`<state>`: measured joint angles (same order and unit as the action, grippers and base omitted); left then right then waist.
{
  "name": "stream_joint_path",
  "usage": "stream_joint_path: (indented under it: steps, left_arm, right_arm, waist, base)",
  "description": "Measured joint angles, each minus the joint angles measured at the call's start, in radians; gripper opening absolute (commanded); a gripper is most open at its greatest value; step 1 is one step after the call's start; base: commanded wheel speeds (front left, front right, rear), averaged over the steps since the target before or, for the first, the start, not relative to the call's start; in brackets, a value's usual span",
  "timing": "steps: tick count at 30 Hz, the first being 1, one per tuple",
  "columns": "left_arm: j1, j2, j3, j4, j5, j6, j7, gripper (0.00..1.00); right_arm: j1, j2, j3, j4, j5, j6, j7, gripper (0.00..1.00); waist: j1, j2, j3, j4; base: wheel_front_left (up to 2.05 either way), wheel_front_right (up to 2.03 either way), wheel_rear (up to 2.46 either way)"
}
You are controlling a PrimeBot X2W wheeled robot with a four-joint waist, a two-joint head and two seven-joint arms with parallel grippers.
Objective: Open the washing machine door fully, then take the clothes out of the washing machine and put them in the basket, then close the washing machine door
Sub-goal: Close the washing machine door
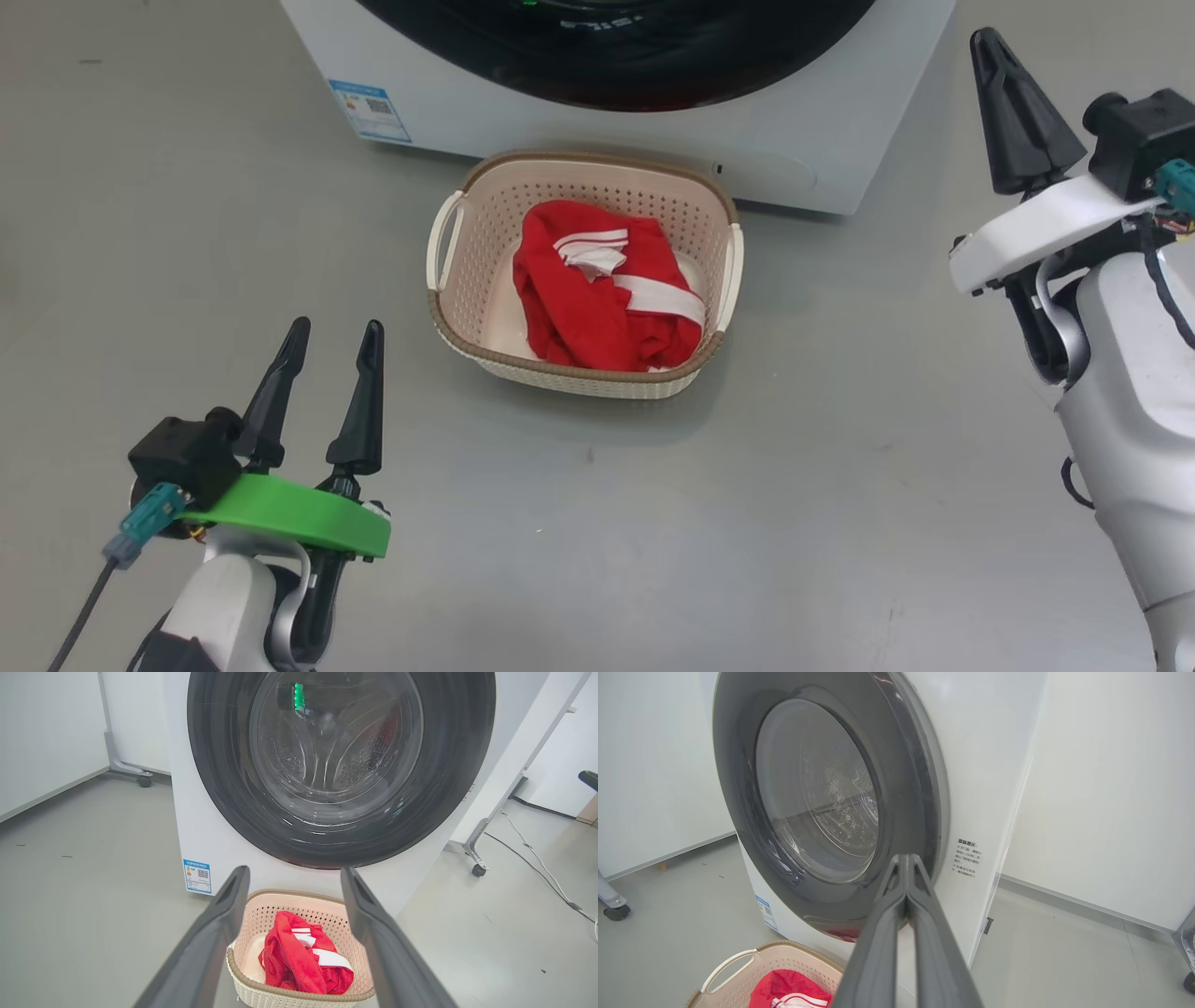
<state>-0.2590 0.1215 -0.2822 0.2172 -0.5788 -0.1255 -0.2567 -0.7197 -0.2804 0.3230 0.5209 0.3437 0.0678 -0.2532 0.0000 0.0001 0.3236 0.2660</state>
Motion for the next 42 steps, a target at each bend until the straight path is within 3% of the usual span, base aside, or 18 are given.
stream_joint_path:
  steps: [12, 26, 27, 28, 29, 30, 42]
  left_arm:
    - [0.114, 0.018, 0.059, 0.003, 0.007, 0.000, 0.000, 1.00]
    - [0.197, 0.011, 0.112, -0.016, 0.026, 0.000, 0.000, 1.00]
    - [0.197, 0.010, 0.127, -0.027, 0.042, 0.000, 0.000, 1.00]
    - [0.197, 0.011, 0.137, -0.034, 0.054, 0.000, 0.000, 1.00]
    - [0.197, 0.010, 0.142, -0.035, 0.057, 0.000, 0.000, 1.00]
    - [0.198, 0.008, 0.144, -0.035, 0.059, 0.000, 0.000, 1.00]
    - [0.240, -0.020, 0.162, -0.028, 0.067, 0.000, 0.000, 1.00]
  right_arm:
    - [0.207, 0.065, -0.045, -0.038, 0.034, -0.011, 0.000, 0.00]
    - [0.395, 0.089, -0.093, -0.115, 0.043, -0.037, 0.000, 0.00]
    - [0.409, 0.089, -0.092, -0.116, 0.043, -0.036, 0.000, 0.11]
    - [0.422, 0.089, -0.092, -0.122, 0.042, -0.036, 0.000, 0.71]
    - [0.431, 0.089, -0.092, -0.128, 0.041, -0.036, 0.000, 0.71]
    - [0.440, 0.090, -0.094, -0.133, 0.041, -0.037, 0.000, 1.00]
    - [0.537, 0.110, -0.120, -0.185, 0.030, -0.046, 0.000, 1.00]
  waist:
    - [0.0000, 0.0000, -0.141, -0.111]
    - [0.0000, 0.0000, -0.242, -0.216]
    - [0.0000, 0.0000, -0.245, -0.219]
    - [0.0000, 0.0000, -0.248, -0.222]
    - [0.0000, 0.0000, -0.250, -0.225]
    - [0.0000, 0.0000, -0.252, -0.227]
    - [0.0000, 0.0000, -0.261, -0.231]
  base:
    - [0.00, 0.00, 0.00]
    - [0.00, 0.00, 0.00]
    - [0.00, 0.00, 0.00]
    - [0.00, 0.00, 0.00]
    - [0.00, 0.00, 0.00]
    - [0.00, 0.00, 0.00]
    - [0.00, 0.00, 0.00]
